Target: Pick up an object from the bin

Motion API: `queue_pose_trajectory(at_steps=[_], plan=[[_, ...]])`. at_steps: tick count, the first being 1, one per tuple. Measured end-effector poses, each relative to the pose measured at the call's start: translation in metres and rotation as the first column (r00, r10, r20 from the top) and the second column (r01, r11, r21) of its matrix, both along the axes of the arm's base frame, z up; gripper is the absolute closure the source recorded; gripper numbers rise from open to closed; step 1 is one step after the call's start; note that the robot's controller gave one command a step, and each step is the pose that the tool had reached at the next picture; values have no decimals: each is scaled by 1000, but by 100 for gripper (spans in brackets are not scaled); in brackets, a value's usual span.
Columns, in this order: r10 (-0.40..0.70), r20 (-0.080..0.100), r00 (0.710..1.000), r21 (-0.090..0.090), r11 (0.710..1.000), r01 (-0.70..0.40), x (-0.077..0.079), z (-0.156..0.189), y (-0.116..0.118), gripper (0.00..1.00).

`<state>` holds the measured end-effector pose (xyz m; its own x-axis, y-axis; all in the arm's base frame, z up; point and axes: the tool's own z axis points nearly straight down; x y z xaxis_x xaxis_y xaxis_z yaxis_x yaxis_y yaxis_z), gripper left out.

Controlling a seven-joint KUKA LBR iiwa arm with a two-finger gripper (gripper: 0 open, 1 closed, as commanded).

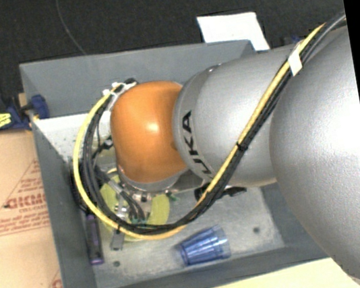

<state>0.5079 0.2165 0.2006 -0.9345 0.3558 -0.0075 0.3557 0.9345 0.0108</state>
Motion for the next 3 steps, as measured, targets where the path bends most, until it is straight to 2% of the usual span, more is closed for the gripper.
queue_pose_trajectory(at_steps=[1, 2, 3], plan=[[-15, -11, 1000, -9, 1000, 15, 35, 92, 3, 0], [2, -16, 1000, -7, 1000, -2, -19, 6, 2, 0], [256, 15, 966, -8, 967, -256, 50, 17, -1, 0]])
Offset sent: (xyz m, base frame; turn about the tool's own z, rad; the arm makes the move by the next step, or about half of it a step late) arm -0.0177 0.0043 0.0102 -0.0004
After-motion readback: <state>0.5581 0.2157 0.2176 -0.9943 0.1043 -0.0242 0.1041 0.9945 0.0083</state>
